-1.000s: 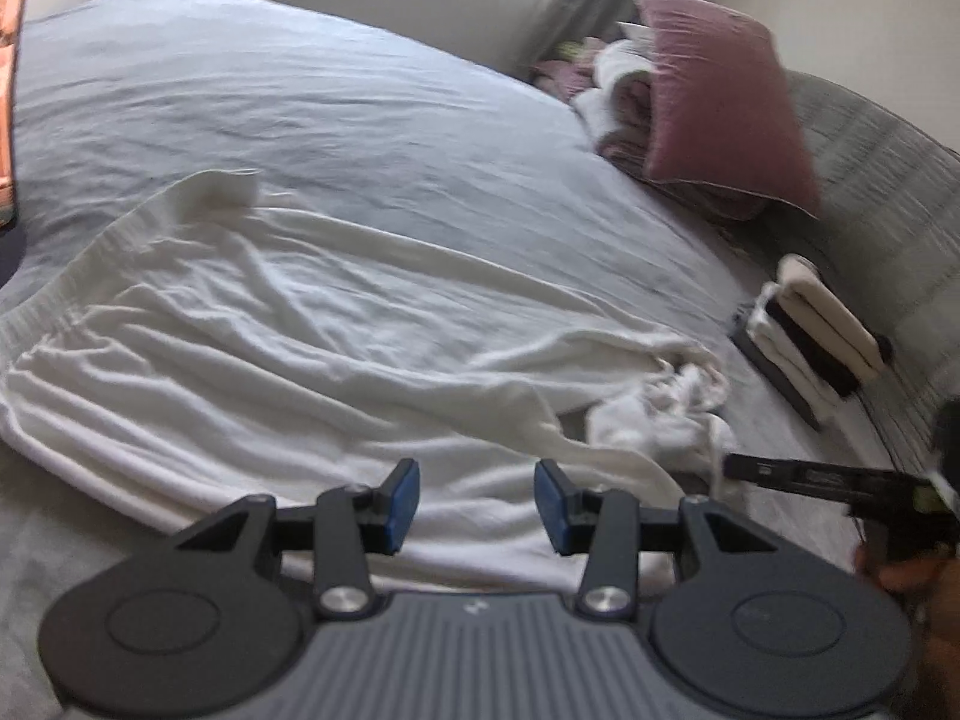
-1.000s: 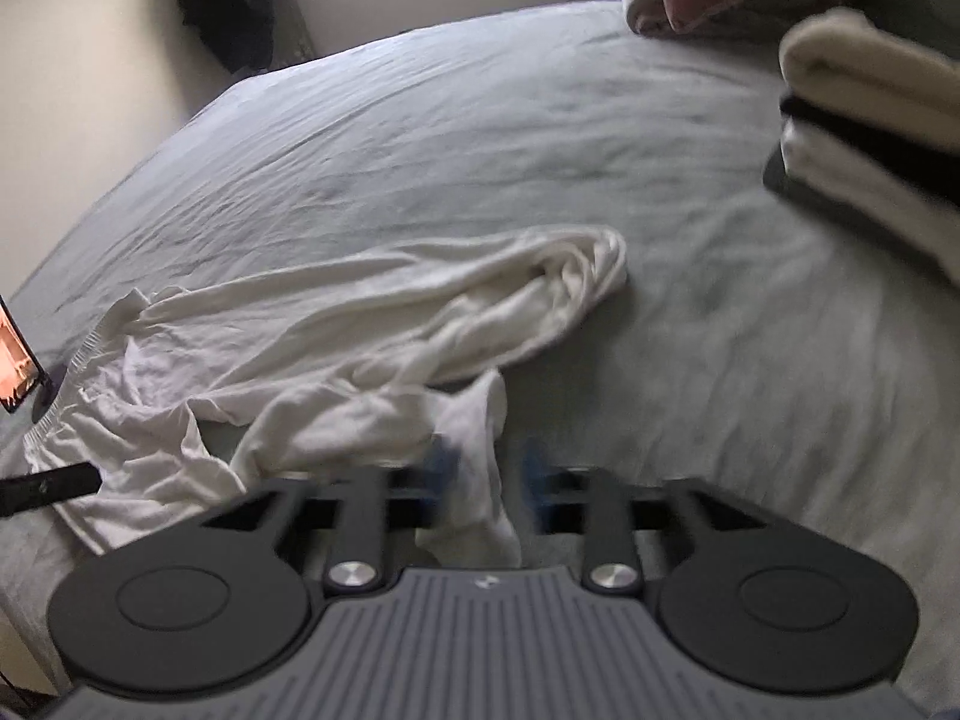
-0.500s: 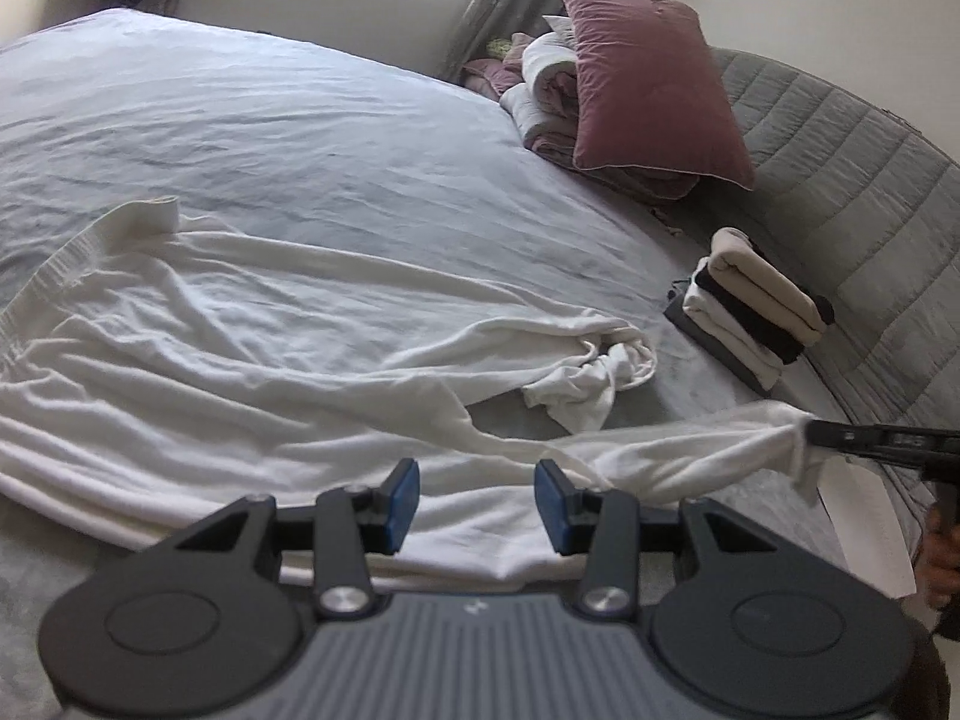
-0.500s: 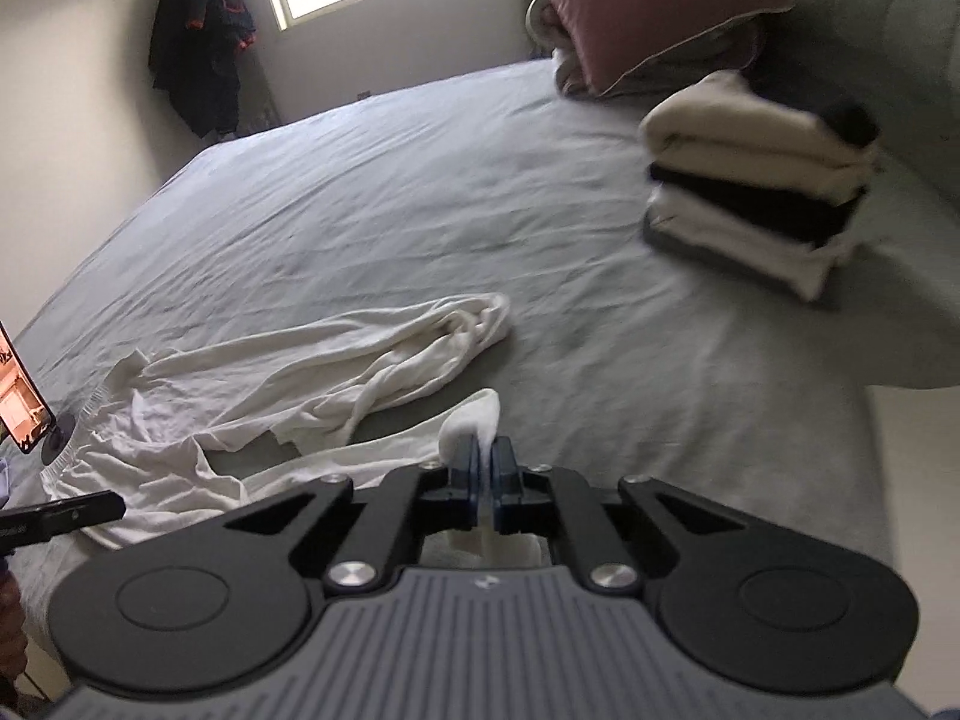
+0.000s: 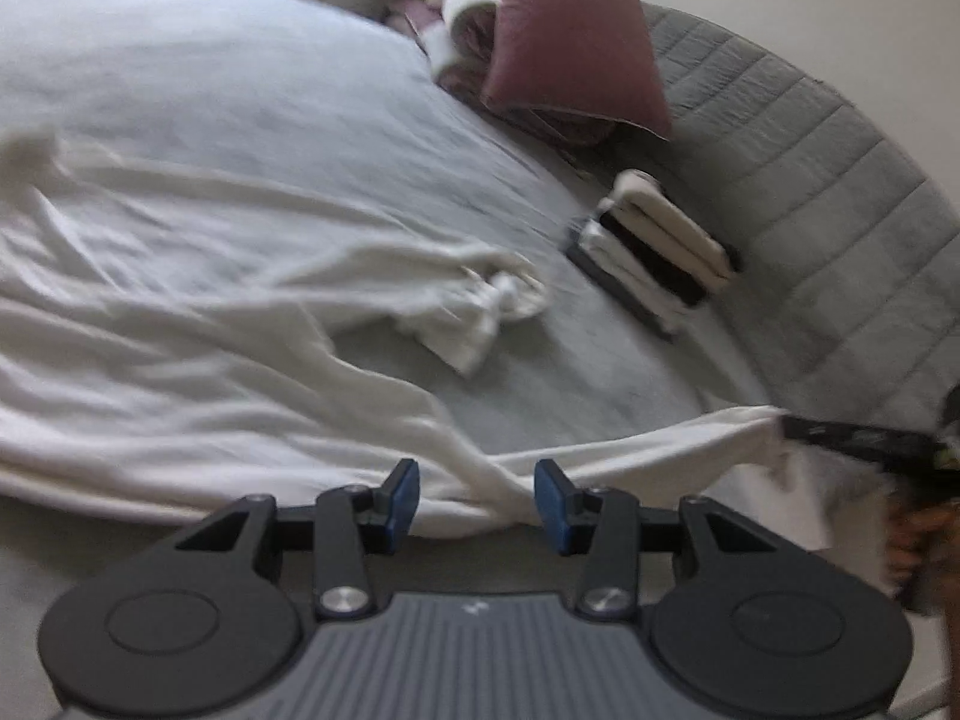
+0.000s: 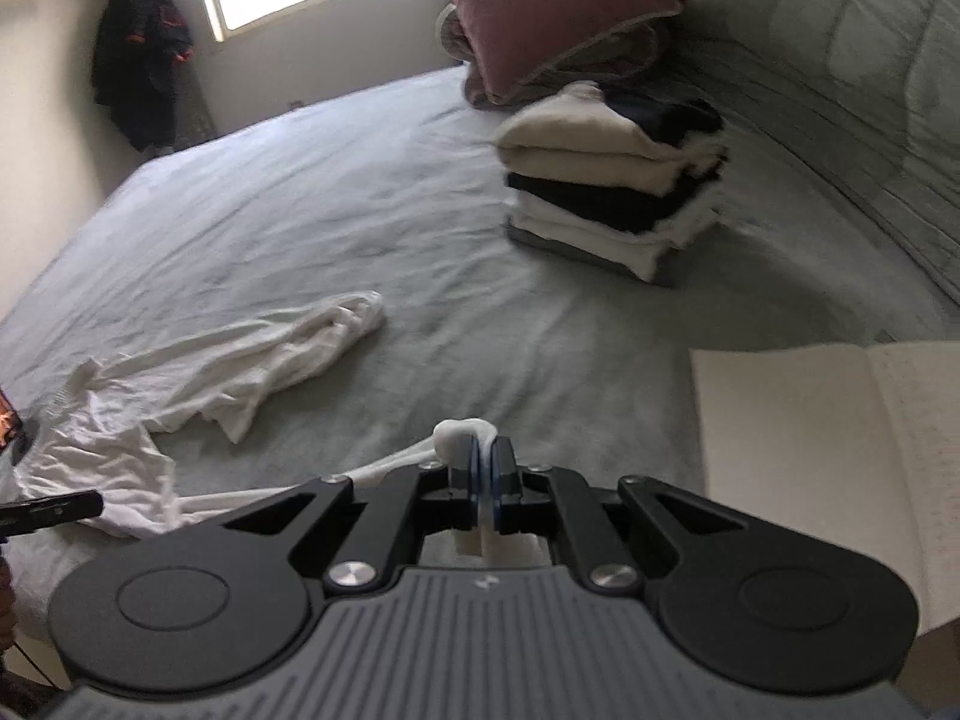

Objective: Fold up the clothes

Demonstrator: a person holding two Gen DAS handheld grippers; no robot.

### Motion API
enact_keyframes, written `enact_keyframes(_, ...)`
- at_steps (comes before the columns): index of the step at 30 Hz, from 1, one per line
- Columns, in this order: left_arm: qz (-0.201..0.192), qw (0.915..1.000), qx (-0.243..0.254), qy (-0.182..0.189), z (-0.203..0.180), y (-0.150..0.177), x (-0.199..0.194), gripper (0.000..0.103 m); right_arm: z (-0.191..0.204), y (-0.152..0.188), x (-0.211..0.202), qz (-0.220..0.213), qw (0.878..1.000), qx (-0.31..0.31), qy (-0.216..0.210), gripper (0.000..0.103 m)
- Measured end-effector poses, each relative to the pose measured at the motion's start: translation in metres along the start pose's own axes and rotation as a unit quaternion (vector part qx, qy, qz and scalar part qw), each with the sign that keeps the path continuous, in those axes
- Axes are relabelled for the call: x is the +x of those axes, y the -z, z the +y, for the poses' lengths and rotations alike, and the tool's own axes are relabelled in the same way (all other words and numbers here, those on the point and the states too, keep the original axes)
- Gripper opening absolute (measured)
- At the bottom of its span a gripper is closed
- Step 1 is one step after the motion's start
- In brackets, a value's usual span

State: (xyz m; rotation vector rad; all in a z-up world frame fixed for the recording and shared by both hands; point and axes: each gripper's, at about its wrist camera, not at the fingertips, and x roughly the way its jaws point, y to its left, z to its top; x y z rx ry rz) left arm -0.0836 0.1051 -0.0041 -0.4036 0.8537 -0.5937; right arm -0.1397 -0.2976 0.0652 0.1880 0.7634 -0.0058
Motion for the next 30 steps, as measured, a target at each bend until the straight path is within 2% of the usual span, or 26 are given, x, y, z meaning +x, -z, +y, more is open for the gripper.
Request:
enact_keyframes(2, 0.013, 0.9998, -0.004, 0.016, -0.006, 0.001, 0.009, 0.043, -0.008, 0.002, 0.008, 0.008, 1.0, 0.006, 0.014, 0.005)
enact_keyframes(7, 0.04, 0.9991, -0.007, 0.008, -0.016, 0.001, 0.034, 0.043, -0.029, 0.01, 0.038, 0.032, 0.998, 0.018, 0.051, 0.005)
enact_keyframes(11, 0.057, 0.998, -0.028, 0.001, -0.015, -0.001, 0.05, 0.043, -0.045, 0.014, 0.05, 0.048, 0.997, 0.042, 0.05, 0.006)
enact_keyframes(13, 0.059, 0.9977, -0.032, 0.001, -0.015, -0.001, 0.053, 0.043, -0.05, 0.016, 0.047, 0.052, 0.996, 0.059, 0.033, 0.014)
enact_keyframes(16, 0.063, 0.9973, -0.037, 0.0, -0.016, -0.001, 0.057, 0.041, -0.052, 0.021, 0.039, 0.068, 0.996, 0.058, 0.013, 0.018)
enact_keyframes(17, 0.064, 0.9972, -0.038, 0.0, -0.016, -0.001, 0.058, 0.041, -0.051, 0.024, 0.037, 0.072, 0.996, 0.053, 0.009, 0.025)
enact_keyframes(18, 0.066, 0.9971, -0.04, -0.001, -0.016, -0.001, 0.059, 0.041, -0.051, 0.026, 0.035, 0.077, 0.996, 0.048, 0.005, 0.036)
enact_keyframes(20, 0.068, 0.9968, -0.043, -0.001, -0.017, -0.001, 0.062, 0.041, -0.05, 0.031, 0.03, 0.085, 0.996, 0.038, -0.003, 0.043)
enact_keyframes(21, 0.069, 0.9966, -0.045, -0.001, -0.017, -0.001, 0.063, 0.04, -0.05, 0.033, 0.028, 0.09, 0.995, 0.032, -0.007, 0.043)
enact_keyframes(23, 0.072, 0.9963, -0.048, -0.002, -0.017, -0.001, 0.066, 0.034, -0.049, 0.037, 0.025, 0.098, 0.995, 0.021, -0.013, 0.043)
enact_keyframes(24, 0.073, 0.9961, -0.05, -0.002, -0.018, -0.001, 0.067, 0.028, -0.048, 0.039, 0.027, 0.102, 0.995, 0.014, -0.014, 0.043)
enact_keyframes(25, 0.074, 0.9959, -0.051, -0.003, -0.018, -0.001, 0.068, 0.017, -0.048, 0.041, 0.029, 0.107, 0.994, 0.009, -0.015, 0.043)
enact_keyframes(27, 0.077, 0.9956, -0.055, -0.003, -0.018, -0.001, 0.071, 0.006, -0.046, 0.043, 0.039, 0.115, 0.993, 0.001, -0.013, 0.043)
enact_keyframes(30, 0.07, 0.9962, -0.051, -0.008, -0.021, -0.002, 0.071, 0.003, -0.043, 0.046, 0.054, 0.127, 0.992, -0.012, -0.009, 0.043)
